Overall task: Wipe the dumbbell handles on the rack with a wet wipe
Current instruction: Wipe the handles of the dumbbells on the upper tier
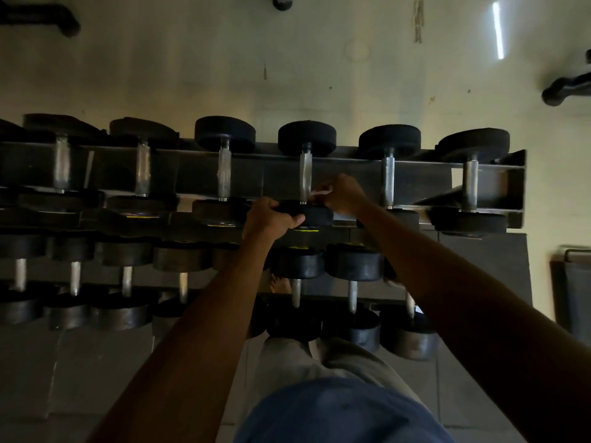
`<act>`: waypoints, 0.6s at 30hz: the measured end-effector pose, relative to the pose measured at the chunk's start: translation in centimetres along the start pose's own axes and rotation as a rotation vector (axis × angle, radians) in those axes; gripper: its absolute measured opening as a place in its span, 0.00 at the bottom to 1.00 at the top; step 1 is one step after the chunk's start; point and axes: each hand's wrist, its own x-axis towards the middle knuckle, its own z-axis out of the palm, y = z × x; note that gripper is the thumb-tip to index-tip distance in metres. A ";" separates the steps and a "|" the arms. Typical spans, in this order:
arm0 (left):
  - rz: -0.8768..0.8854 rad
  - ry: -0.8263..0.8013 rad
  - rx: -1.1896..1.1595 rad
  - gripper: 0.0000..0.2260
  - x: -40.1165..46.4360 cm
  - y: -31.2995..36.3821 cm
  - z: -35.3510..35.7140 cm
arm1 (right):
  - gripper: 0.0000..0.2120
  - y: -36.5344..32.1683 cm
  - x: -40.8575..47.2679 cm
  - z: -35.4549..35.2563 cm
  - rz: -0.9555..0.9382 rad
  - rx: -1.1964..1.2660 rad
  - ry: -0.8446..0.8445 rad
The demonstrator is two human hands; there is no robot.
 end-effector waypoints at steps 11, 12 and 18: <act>0.031 -0.008 -0.003 0.32 -0.3 -0.2 0.2 | 0.13 -2.0 0.0 0.4 -0.131 -0.041 0.061; 0.030 -0.010 -0.005 0.32 -0.3 -0.3 0.2 | 0.13 -1.8 0.1 0.2 -0.131 -0.055 0.032; 0.029 -0.011 -0.009 0.32 -0.2 -0.3 0.1 | 0.15 -2.3 0.8 -0.6 -0.188 -0.268 0.013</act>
